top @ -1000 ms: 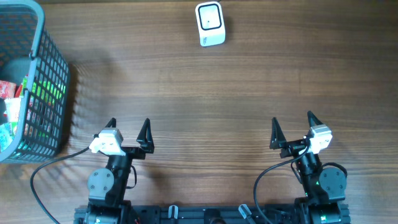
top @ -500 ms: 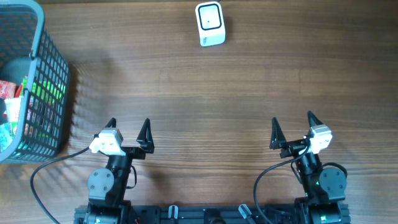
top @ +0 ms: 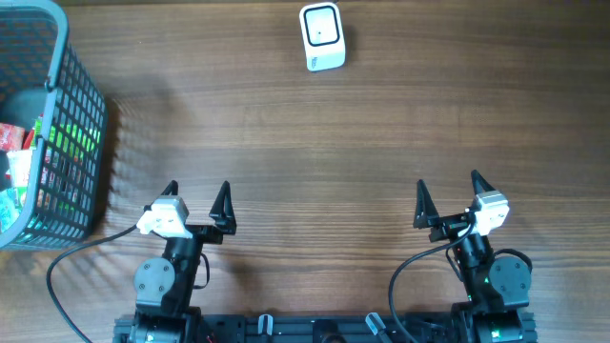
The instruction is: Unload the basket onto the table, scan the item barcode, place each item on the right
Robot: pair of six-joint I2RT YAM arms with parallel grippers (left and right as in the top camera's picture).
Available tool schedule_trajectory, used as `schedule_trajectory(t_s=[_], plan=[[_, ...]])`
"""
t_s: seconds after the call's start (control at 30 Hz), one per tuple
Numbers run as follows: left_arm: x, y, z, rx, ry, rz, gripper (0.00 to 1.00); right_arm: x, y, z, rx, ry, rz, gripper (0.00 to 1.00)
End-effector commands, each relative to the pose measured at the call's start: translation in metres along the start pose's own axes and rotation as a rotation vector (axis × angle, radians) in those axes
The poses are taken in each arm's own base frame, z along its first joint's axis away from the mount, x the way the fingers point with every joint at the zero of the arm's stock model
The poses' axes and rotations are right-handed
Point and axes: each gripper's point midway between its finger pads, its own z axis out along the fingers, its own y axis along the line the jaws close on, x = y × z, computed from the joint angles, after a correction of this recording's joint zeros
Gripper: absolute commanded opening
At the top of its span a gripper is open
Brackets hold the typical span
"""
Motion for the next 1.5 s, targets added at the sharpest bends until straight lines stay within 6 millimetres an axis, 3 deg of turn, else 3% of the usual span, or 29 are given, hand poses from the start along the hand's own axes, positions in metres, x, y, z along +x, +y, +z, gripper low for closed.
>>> schedule_trajectory(t_s=[0.0, 1.47], plan=[[0.002, -0.0024, -0.0003, 0.015, 0.006, 0.02, 1.0, -0.0003, -0.0035, 0.0001, 0.018, -0.003, 0.006, 1.0], [0.002, -0.0024, -0.0003, 0.015, 0.006, 0.02, 1.0, -0.0003, -0.0035, 0.0001, 0.018, -0.003, 0.006, 1.0]])
